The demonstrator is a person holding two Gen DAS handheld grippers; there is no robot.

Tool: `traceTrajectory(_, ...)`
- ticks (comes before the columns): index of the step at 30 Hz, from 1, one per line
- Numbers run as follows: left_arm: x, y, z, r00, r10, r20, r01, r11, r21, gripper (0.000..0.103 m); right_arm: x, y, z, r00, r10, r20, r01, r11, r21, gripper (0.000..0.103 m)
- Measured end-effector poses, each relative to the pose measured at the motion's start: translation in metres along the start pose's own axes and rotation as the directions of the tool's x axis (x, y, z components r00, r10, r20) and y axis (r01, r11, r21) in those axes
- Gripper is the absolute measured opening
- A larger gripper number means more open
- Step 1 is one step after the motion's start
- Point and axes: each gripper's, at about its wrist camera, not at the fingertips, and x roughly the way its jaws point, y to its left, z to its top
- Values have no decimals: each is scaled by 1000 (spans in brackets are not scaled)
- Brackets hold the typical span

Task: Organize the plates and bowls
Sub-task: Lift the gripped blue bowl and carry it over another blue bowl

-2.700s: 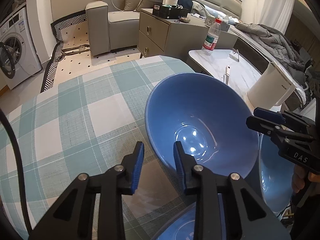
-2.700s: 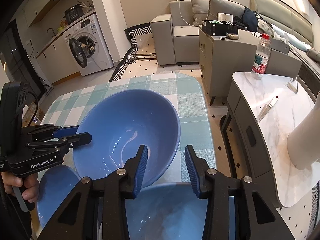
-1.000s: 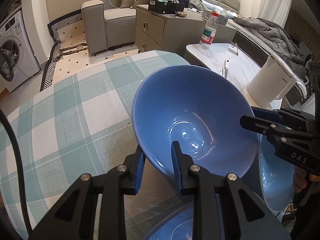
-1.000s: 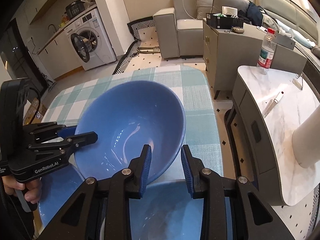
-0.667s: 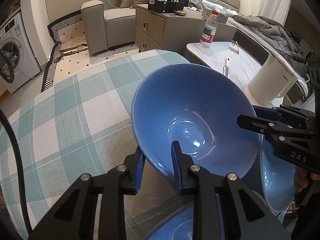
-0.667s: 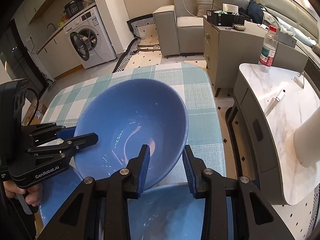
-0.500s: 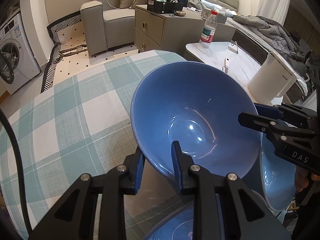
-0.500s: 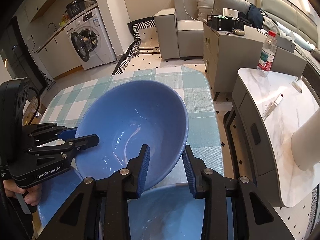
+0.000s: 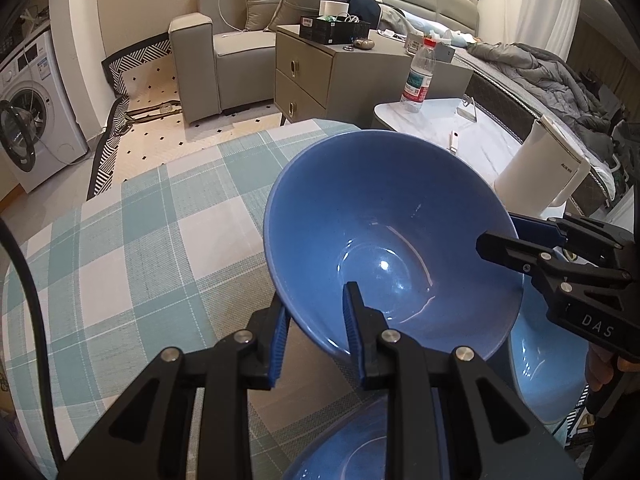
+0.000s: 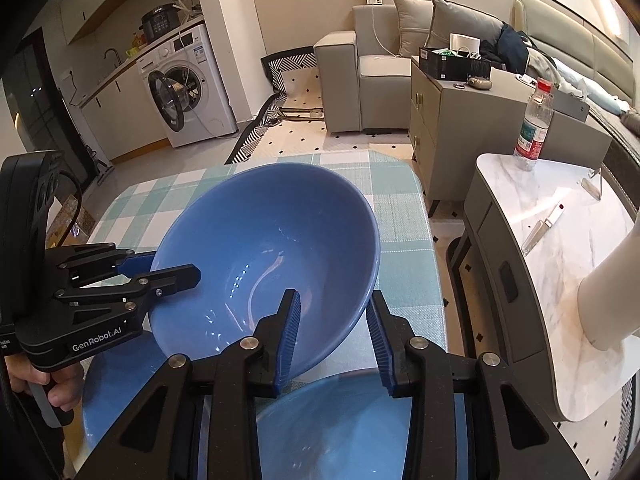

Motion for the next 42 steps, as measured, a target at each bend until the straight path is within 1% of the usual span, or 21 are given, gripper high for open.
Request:
traceTrajectory(10,-20,1,0,999,1,42,-1,1000,-5,24,-24,12,2,999,1,40,-1,1000,-14,36)
traceTrajectory(21,-52,-1,-2,994,11,104,-12,1000,6,24,-56,24,2,996,5,90,-2,1000,-31,36)
traceTrajectory(26,-63,0,-5,992,3,122,-4,1000,3,24,-72,31,-1,993,15,116,-11,999,-33,36)
traceTrajectory(42,-90,1,-16,986,6,165,-6,1000,-1,24,-103,48,-12,987,31,158,-23,998,-55,36)
